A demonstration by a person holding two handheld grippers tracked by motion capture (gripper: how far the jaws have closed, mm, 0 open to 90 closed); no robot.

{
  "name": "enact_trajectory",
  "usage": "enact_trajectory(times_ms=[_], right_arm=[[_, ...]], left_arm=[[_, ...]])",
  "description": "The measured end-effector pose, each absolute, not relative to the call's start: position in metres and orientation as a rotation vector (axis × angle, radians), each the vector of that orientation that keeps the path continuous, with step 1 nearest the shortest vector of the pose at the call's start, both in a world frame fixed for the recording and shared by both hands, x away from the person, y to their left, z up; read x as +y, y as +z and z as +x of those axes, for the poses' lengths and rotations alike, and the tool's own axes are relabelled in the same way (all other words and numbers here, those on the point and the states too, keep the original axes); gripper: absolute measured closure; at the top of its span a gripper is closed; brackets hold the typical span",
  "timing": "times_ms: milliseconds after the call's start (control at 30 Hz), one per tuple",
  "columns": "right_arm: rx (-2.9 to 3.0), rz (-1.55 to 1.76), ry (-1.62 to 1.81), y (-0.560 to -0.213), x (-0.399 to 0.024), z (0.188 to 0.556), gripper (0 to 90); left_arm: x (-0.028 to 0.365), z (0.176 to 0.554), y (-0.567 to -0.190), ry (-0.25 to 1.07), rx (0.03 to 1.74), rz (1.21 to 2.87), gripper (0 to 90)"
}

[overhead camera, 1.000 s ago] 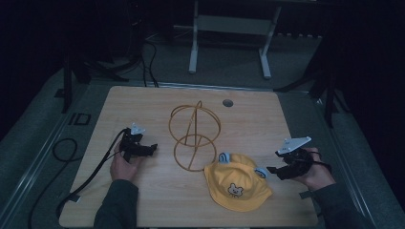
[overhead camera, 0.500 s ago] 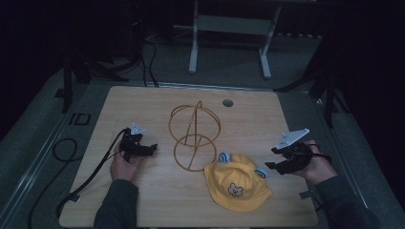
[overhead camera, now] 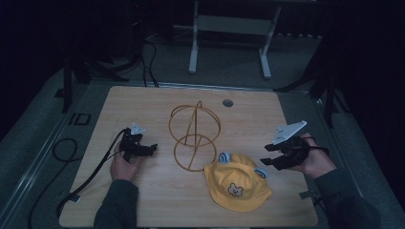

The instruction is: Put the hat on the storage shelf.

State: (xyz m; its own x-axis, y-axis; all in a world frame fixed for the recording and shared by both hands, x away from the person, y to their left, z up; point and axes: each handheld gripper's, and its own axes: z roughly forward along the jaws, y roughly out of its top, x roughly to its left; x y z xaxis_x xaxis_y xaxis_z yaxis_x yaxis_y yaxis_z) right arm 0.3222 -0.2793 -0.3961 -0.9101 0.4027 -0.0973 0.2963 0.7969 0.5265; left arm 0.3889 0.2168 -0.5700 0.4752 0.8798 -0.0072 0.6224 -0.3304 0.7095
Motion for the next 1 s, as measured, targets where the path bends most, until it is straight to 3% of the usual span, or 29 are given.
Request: enact_trajectory(times_ms=[1000], right_arm=[[2.918,0.398,0.586,-0.388,-0.217,0.317,43.9]], left_arm=[[0.217,0.389,-0.570,0.508,1.239,2.070,12.3]])
